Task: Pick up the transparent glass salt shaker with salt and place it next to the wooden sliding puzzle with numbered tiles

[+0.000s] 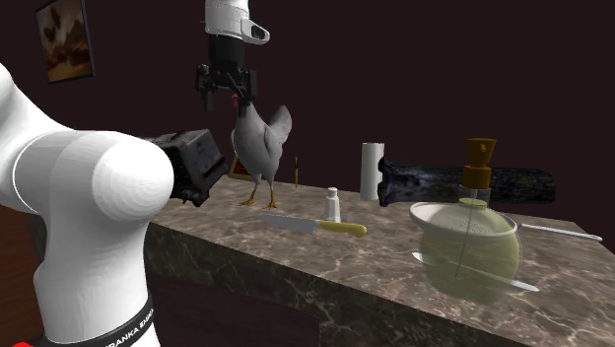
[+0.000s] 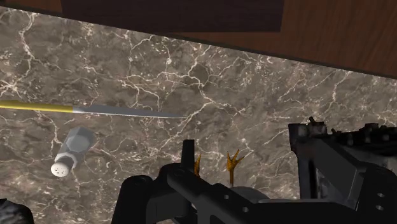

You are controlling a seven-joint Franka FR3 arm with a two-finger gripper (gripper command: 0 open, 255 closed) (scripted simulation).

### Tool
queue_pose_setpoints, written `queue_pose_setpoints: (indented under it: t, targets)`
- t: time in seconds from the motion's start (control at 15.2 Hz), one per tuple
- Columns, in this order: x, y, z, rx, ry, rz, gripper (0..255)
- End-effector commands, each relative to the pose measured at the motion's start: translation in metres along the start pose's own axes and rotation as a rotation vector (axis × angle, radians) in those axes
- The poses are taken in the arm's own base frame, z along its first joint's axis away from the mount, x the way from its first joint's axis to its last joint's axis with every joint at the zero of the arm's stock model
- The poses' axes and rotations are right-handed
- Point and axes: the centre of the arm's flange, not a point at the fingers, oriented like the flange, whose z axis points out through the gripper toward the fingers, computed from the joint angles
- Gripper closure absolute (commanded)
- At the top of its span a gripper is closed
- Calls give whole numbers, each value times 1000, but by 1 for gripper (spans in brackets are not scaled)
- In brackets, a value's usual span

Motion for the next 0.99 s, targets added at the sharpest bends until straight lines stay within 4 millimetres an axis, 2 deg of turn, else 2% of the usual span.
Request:
queue_pose_setpoints:
  t: [0.0, 0.92]
  targets:
    - [0, 0, 0, 0, 0, 0, 0]
    - [40, 141, 99, -29, 112, 63, 0]
